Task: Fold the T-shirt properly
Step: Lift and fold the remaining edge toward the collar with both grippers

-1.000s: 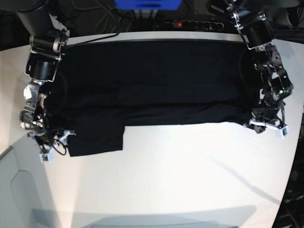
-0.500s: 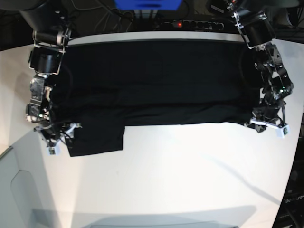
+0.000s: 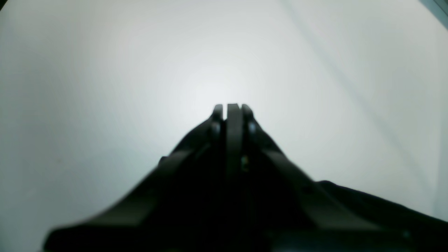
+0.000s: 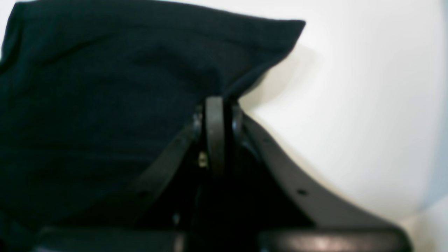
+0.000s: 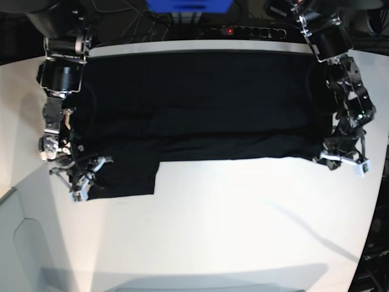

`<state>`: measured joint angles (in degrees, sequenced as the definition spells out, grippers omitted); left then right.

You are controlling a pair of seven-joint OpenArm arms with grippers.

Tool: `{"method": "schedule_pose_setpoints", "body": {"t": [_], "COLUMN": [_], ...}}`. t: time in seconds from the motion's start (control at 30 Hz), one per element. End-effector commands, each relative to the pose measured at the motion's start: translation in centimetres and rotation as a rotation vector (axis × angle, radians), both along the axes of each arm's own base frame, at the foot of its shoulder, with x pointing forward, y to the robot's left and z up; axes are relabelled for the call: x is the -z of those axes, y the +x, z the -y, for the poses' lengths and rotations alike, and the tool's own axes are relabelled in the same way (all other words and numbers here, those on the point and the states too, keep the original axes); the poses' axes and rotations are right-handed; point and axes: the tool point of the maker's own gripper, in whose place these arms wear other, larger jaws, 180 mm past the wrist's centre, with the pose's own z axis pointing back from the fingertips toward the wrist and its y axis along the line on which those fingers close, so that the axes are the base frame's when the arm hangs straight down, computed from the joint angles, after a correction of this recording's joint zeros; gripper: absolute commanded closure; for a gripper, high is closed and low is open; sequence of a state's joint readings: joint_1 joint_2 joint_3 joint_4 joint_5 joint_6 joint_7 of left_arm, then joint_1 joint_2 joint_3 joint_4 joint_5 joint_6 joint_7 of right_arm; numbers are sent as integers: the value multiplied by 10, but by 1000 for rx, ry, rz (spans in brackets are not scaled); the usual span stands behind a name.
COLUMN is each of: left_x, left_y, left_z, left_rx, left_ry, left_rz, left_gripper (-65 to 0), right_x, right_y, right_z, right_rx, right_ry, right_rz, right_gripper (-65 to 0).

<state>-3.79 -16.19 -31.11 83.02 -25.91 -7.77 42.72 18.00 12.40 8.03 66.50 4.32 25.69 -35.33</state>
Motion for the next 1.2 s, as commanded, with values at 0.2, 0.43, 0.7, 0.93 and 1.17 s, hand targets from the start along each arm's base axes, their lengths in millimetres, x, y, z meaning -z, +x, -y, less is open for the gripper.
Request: {"method": "schedule_pose_setpoints", "body": {"t": [0.2,0.43,0.7,0.93,1.17], "left_x": [-61,-82,-85,-70,-63], "left_y": [6,-9,-37,-68,-92], "left_z": [-25,-25,-20,-28,-40], "left_rx": [-51,-47,-59,-106,-150], "left_ry": [66,123,88,-16,-56], "left_rz": [160,202,231,223,210], "left_gripper": [0,0,0,0,0], "right_x": [-87,-120,-153,-127,-94], "right_y": [22,-15,-68,-109,-150], "right_z": [-3,-17,-13,1,6], "right_rx": [-39,-87,-42,-3,-70], "right_ry": [-54,-109,-133,-152,-165], "right_rz": [256,366,459,374,249], "right_gripper": [0,0,0,0,0]}}
